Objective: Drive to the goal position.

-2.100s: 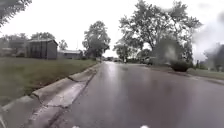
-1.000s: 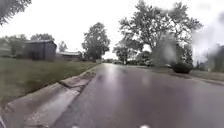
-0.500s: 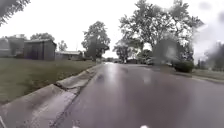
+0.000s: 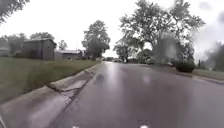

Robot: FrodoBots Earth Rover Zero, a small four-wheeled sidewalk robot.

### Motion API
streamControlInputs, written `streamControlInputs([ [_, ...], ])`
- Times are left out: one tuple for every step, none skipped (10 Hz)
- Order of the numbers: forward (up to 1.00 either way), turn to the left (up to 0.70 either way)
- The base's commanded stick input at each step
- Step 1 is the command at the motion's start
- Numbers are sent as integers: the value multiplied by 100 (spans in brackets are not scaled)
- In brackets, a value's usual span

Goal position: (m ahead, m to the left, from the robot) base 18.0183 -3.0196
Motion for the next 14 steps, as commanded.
streamControlInputs([
  [50,0],
  [50,0],
  [50,0],
  [50,0],
  [50,0],
  [50,0],
  [50,0],
  [50,0],
  [50,0],
  [50,0],
  [50,0],
  [50,0],
  [50,0],
  [50,0],
])
